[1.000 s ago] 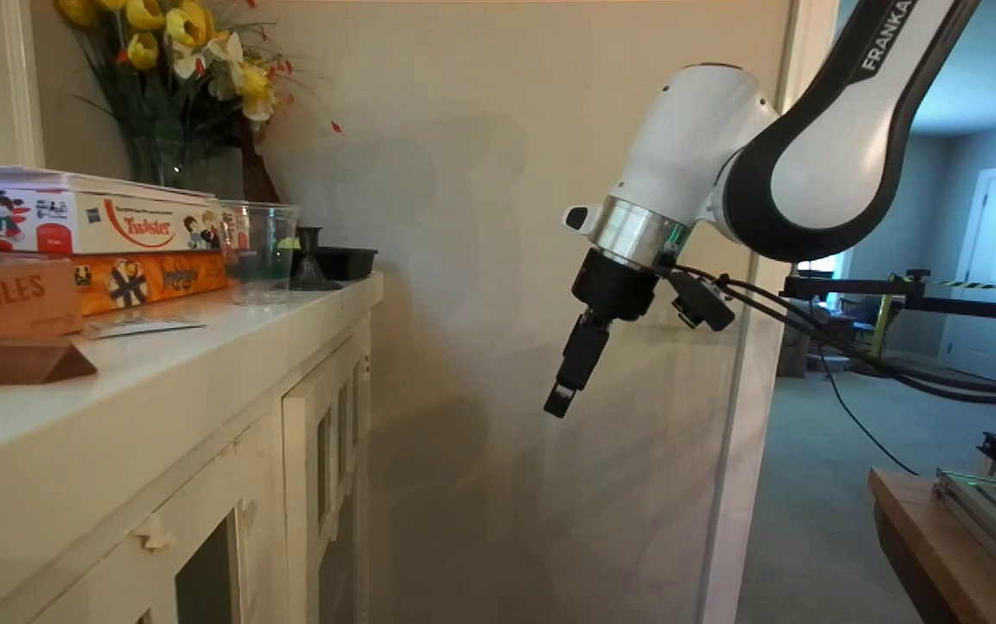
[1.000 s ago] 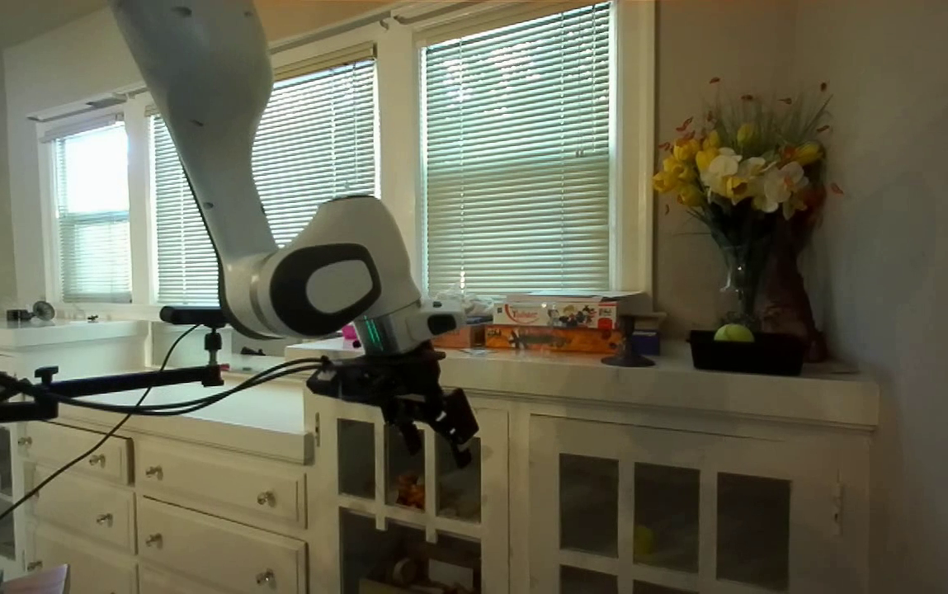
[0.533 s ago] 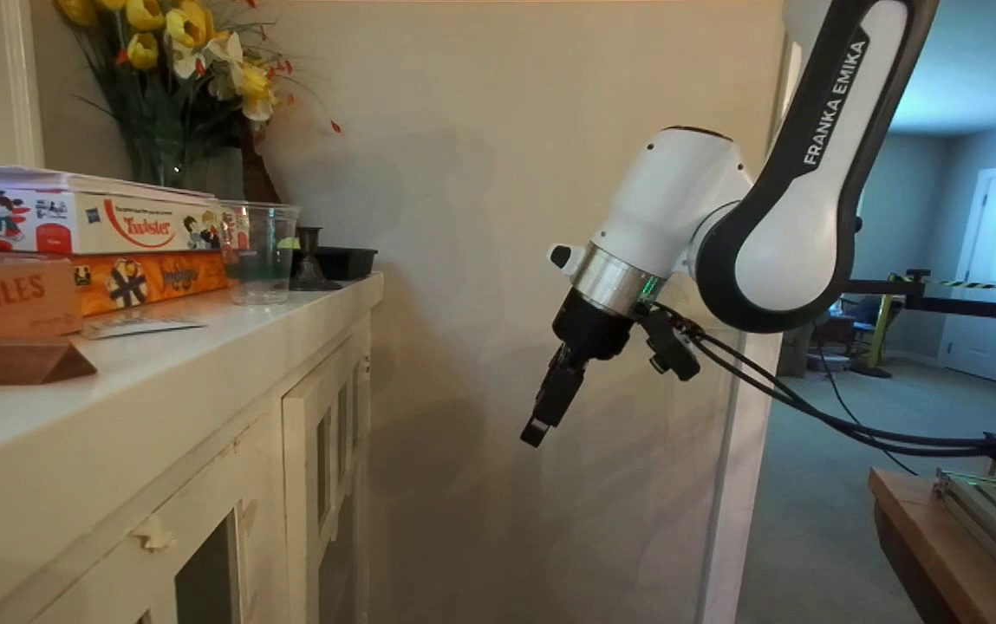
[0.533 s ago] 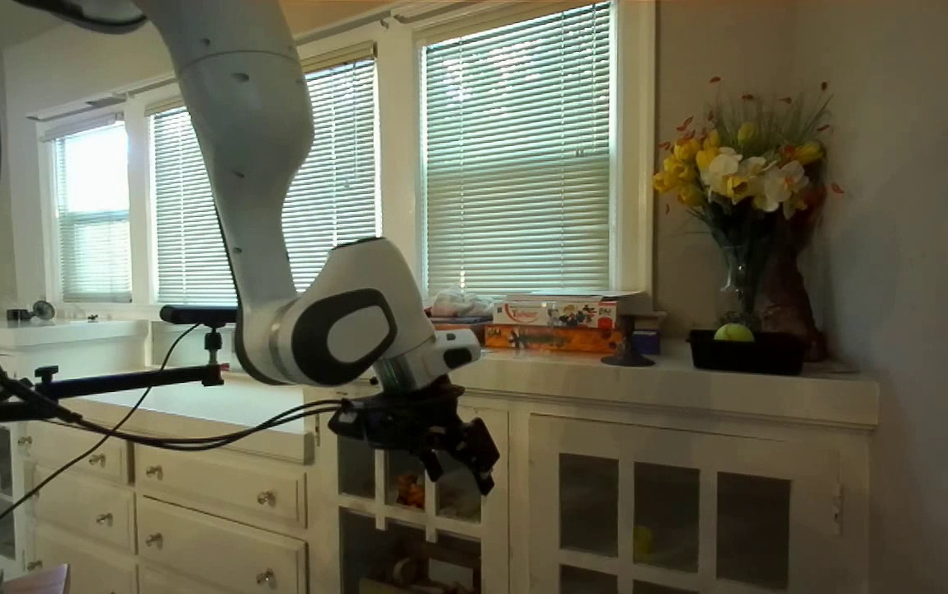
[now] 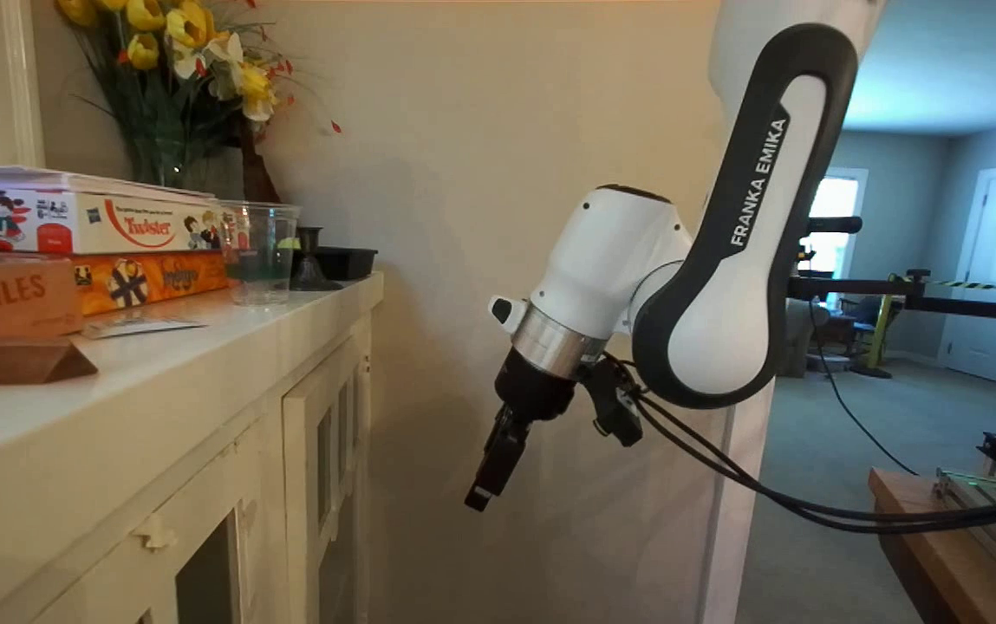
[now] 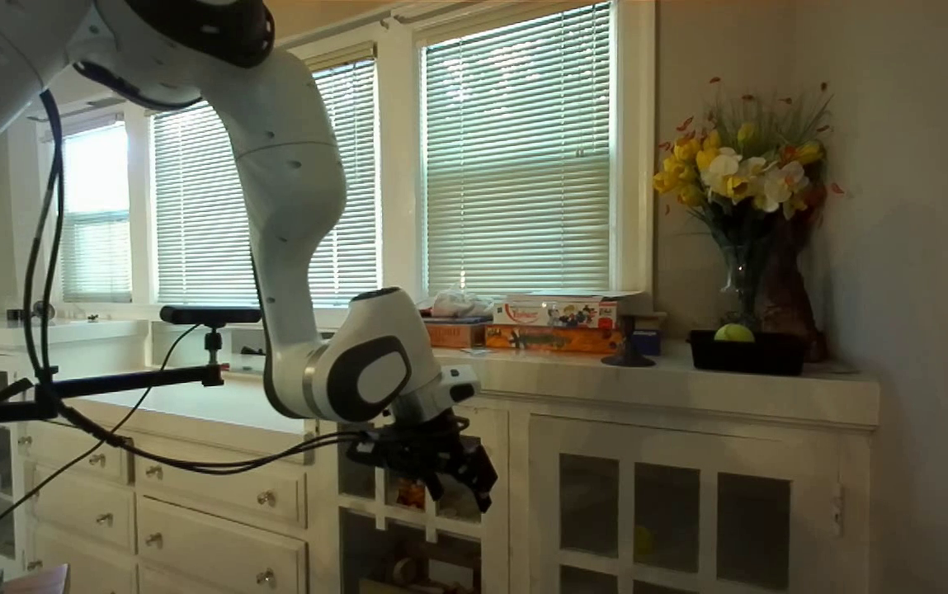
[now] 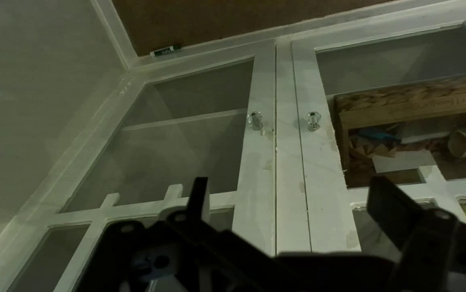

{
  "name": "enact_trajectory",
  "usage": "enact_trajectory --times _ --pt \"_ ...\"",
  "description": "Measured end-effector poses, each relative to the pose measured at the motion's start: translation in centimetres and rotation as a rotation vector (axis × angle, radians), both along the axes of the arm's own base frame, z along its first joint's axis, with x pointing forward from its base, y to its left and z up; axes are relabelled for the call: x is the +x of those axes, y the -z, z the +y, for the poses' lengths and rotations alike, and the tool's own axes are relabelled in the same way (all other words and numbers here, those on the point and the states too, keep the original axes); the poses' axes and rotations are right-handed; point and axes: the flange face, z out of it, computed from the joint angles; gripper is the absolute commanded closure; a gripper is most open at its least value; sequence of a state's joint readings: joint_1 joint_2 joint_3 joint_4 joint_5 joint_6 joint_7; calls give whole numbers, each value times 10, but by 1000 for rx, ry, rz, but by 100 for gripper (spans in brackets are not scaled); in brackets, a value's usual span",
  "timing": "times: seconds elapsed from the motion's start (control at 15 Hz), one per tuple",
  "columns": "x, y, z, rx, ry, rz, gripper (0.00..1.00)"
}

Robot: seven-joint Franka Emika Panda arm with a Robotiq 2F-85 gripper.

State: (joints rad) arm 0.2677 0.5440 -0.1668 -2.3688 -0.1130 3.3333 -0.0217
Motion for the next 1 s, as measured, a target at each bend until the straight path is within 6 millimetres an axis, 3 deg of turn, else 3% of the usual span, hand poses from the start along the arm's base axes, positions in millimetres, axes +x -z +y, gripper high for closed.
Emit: enact_trajectory --times 0.4,1.0 --pt "30 23 1 -11 19 -10 0" --pt "37 25 -2 -7 29 -64 0"
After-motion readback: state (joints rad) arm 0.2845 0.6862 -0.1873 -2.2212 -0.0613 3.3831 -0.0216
